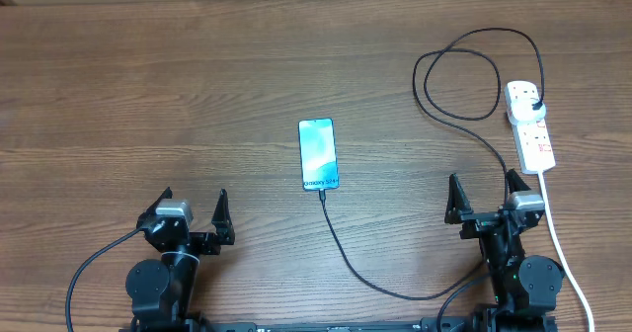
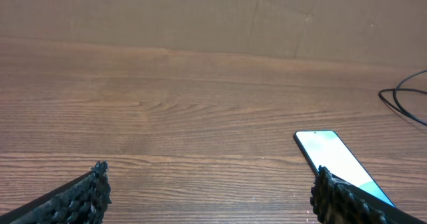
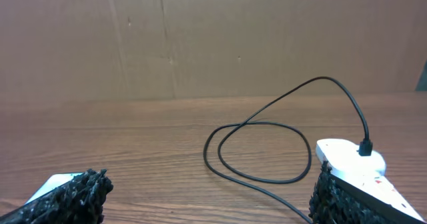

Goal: Plug charger to phone and switch on socket

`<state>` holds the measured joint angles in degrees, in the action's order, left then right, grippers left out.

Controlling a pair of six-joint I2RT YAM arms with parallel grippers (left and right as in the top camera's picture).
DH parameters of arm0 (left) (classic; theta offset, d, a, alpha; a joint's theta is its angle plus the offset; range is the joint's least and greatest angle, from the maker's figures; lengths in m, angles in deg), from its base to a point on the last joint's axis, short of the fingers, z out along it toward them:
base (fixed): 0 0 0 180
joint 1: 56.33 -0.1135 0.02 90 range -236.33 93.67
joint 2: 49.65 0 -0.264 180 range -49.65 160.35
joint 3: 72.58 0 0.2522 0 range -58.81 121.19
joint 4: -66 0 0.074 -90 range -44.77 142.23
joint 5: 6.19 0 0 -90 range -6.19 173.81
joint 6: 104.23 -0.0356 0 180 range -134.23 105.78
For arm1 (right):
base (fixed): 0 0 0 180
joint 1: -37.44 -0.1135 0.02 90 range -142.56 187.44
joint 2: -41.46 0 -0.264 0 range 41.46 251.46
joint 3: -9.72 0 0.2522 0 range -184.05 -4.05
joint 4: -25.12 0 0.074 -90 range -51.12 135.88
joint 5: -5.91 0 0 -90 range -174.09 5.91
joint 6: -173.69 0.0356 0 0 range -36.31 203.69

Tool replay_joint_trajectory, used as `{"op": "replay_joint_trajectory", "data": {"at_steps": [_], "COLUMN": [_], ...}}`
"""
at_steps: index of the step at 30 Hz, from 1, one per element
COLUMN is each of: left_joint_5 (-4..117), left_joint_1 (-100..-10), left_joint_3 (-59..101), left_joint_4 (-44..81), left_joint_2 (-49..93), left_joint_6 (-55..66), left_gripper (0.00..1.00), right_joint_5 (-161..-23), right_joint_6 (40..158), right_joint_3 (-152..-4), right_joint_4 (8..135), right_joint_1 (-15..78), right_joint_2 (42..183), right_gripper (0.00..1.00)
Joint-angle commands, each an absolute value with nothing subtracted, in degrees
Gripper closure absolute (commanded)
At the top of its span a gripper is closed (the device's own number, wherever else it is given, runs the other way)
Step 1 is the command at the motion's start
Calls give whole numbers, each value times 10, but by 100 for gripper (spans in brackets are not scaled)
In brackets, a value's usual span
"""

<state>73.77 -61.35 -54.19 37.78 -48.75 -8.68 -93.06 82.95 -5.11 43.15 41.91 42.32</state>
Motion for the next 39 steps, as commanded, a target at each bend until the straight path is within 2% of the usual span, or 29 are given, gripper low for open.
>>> {"op": "replay_joint_trajectory", "data": {"at_steps": [1,39], "left_joint_5": [743,766], "left_joint_1": [-616,-616], "left_joint_3": [-542,-542], "left_joint_4": [375,375], "left_joint_2": [-491,-491], "left_joint_6": [-95,-96], "left_gripper": [0,0], "right_joint_5": [-932,-931], "right_joint_6": [807,823], "right_joint_3": [-45,-45], "right_joint_4": [429,428], "right_joint_1": [421,421], "right_joint_2": [416,416], "right_gripper": [0,0]}}
